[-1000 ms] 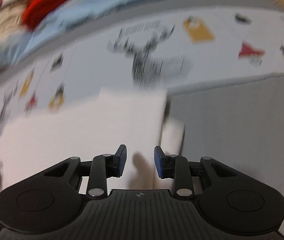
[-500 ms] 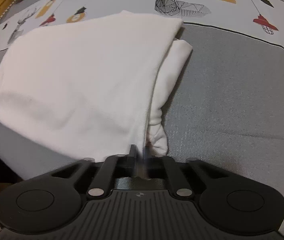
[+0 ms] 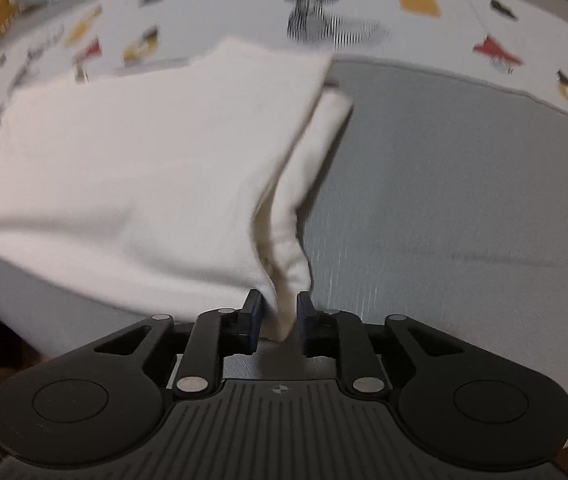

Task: Fold small clothes
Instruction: 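Grasp the folded T-shirt edge with both tools and lift it, then fold the lifted edge over the T-shirt with both tools and release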

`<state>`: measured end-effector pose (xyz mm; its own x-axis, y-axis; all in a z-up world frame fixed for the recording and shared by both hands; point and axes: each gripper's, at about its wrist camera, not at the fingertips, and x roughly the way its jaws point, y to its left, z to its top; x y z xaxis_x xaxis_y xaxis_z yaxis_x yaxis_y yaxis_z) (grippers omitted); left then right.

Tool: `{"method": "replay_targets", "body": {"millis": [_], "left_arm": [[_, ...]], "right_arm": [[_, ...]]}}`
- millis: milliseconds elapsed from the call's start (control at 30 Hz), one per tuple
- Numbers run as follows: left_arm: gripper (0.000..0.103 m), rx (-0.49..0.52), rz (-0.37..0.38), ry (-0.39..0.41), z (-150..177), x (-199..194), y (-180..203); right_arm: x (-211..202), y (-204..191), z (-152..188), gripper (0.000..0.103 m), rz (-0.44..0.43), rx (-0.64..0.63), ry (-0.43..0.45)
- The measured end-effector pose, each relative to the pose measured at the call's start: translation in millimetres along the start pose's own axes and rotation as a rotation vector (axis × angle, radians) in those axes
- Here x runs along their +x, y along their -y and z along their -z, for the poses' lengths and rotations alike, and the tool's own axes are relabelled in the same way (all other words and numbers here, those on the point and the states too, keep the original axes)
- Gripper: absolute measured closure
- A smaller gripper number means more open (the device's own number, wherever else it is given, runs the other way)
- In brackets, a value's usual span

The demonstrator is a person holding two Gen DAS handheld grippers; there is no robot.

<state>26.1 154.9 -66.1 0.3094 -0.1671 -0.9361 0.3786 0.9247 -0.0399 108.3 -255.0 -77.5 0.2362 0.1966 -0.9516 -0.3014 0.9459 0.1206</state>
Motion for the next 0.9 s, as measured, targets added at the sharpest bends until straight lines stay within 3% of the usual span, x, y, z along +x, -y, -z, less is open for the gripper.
{"method": "replay_targets", "body": {"millis": [100,233,333,400,533,633,733,800,900], "left_arm": [[0.073,0.021,0.037,0.017,-4.9,1.9,6.3],[0.074,0.103,0.003,-0.072,-9.6,28.1,21.8],[0.074,0.095,-0.048,-0.132,-6.6,40.7,13.2],[0.074,0.06,-0.035,-0.084,-10.9,32.2,8.6],[0.074,0.01,0.017,0.046,-19.1,10.9,4.0],[0.074,0.009,-0.007,0.043,-22.5,17.0,4.6],[0.074,0.027,-0.115,-0.066,-23.6,38.7,2.6],[0.072,0.012,-0.14,-0.103,-24.5,44.5,1.5],[0.072,0.0,-0.109,-0.015,-30.4,28.3,1.0]], "right_arm": [[-6.0,-6.4,3.7,0.085,-0.014,-0.04,0.033],[9.1,-9.2,-5.8,0.085,-0.007,-0.061,-0.016],[26.8,-3.2,-2.0,0.085,0.111,-0.061,-0.107],[22.2,0.9,-2.7,0.084,0.138,-0.054,-0.082],[-3.2,-0.4,-10.4,0.084,-0.009,-0.028,0.084],[10.9,-8.7,-11.4,0.084,0.008,-0.062,0.044],[38.0,-12.1,-7.0,0.084,0.127,-0.12,-0.079],[43.7,-10.1,-5.1,0.084,0.173,-0.121,-0.097],[27.5,-5.2,-8.0,0.084,0.121,-0.078,-0.018]]}}
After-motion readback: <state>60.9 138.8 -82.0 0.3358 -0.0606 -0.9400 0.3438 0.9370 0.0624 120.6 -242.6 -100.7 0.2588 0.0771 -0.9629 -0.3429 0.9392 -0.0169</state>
